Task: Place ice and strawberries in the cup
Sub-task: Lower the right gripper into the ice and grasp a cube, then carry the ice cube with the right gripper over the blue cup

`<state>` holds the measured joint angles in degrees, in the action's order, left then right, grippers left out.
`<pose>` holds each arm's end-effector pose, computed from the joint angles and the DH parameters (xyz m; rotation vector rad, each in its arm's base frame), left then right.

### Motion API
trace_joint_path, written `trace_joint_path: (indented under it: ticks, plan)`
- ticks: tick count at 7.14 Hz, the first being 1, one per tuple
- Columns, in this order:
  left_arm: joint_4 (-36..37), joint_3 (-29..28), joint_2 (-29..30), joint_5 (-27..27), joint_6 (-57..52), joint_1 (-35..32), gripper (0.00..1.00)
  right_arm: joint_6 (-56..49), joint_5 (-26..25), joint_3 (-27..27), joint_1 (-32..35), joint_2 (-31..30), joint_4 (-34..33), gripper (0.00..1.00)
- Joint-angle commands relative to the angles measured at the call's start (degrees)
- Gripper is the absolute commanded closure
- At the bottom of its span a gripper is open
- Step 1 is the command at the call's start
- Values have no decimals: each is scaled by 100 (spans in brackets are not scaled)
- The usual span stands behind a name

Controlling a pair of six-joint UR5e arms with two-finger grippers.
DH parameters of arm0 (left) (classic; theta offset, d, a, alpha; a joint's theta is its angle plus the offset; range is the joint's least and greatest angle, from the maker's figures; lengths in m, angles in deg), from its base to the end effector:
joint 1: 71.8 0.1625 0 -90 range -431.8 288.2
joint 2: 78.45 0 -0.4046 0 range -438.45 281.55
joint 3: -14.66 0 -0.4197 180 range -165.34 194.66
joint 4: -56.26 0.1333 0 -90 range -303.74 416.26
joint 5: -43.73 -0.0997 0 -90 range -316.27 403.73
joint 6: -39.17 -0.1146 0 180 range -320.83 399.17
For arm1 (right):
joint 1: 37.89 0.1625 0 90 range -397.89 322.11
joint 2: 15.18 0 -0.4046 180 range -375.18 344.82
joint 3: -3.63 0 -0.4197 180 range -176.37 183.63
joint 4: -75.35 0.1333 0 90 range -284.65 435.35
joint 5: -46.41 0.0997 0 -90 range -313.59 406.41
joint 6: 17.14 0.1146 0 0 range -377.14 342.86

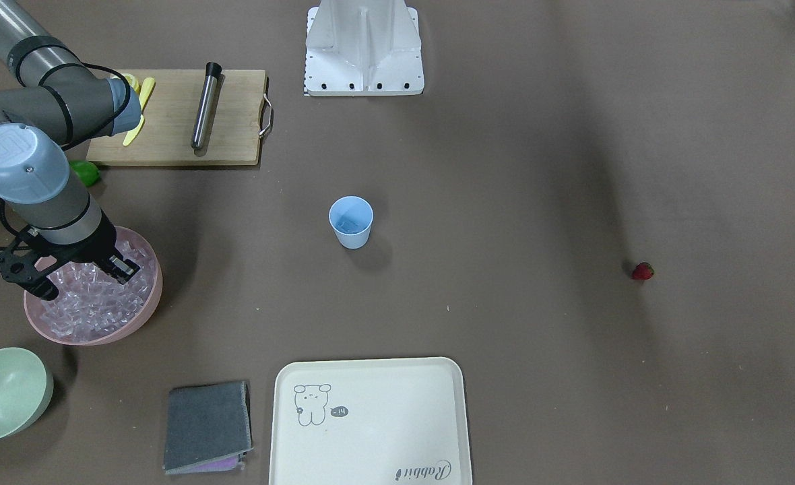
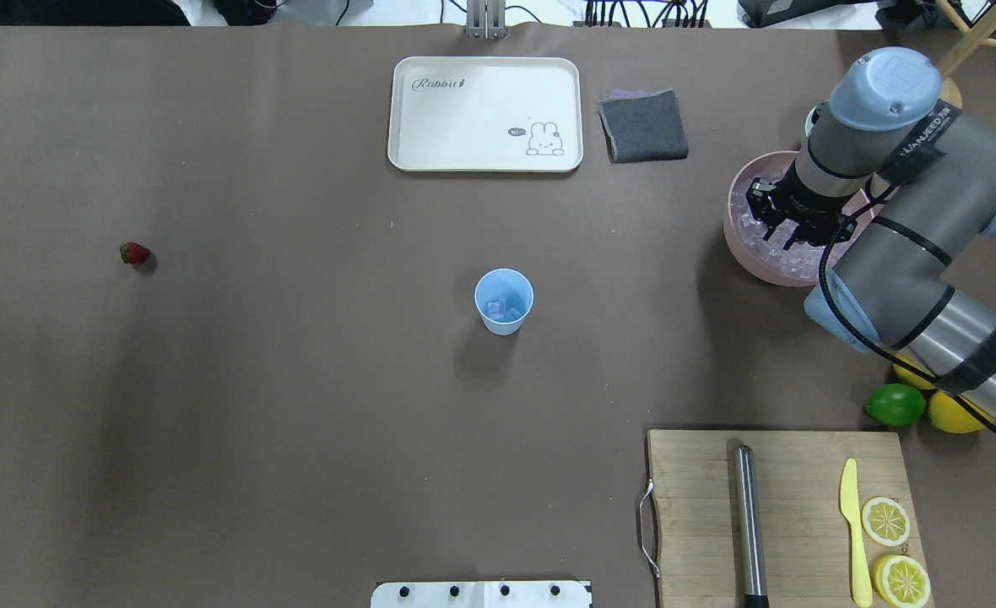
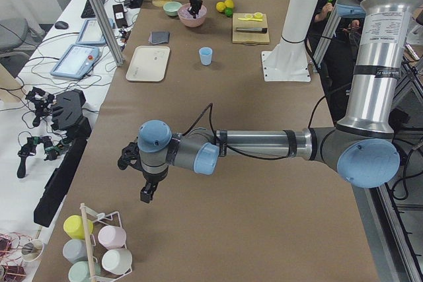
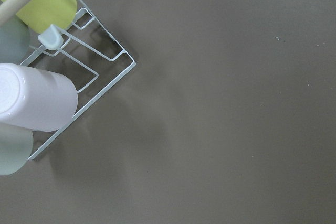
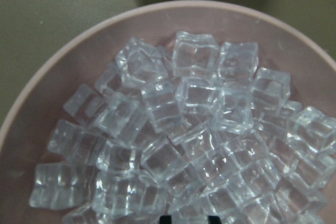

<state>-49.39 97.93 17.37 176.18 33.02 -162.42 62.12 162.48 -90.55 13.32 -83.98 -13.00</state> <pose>-0.0622 -0.5780 0.6281 0.2888 0.7218 0.1869 -0.3495 -0.5672 0.4062 -0.1463 -0.6360 0.5743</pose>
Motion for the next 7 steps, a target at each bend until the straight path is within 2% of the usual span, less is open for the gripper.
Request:
trace_joint_path:
  ticks: [1,3,4,5,6,7]
  plan:
    - [0,-22,24,0,0,0,2,-226,160,-319,291,-28,-102,100]
    - [0,-31,16,0,0,0,2,-821,572,-1037,827,-72,-94,100]
    - [-9,-65,-2,0,-9,0,2,-798,835,-1215,856,189,-33,100]
    - [-17,-109,-2,0,-9,0,2,-685,856,-1339,682,505,-15,100]
    - [-52,-136,-2,0,-9,9,2,-396,795,-1366,236,648,438,100]
    - [-53,-162,-2,0,-9,0,2,189,481,-1279,-229,762,1147,100]
